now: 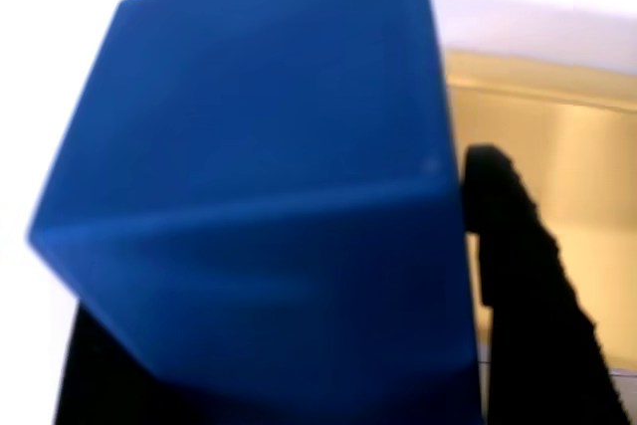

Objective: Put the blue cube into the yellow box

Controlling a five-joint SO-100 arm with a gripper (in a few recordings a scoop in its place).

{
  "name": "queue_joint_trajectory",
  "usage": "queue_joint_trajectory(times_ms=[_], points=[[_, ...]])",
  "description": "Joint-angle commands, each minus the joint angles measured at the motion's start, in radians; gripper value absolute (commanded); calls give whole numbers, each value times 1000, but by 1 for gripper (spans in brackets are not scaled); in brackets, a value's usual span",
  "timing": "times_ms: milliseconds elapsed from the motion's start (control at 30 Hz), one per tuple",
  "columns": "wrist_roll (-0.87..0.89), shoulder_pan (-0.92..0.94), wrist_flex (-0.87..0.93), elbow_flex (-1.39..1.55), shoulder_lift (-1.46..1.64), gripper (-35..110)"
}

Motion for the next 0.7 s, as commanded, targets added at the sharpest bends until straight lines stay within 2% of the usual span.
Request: queue_joint_trajectory(times_ms=[0,233,667], points=[[-14,80,-44,-12,5,15],[-15,144,-118,92,6,15],[-20,184,-80,275,107,15]])
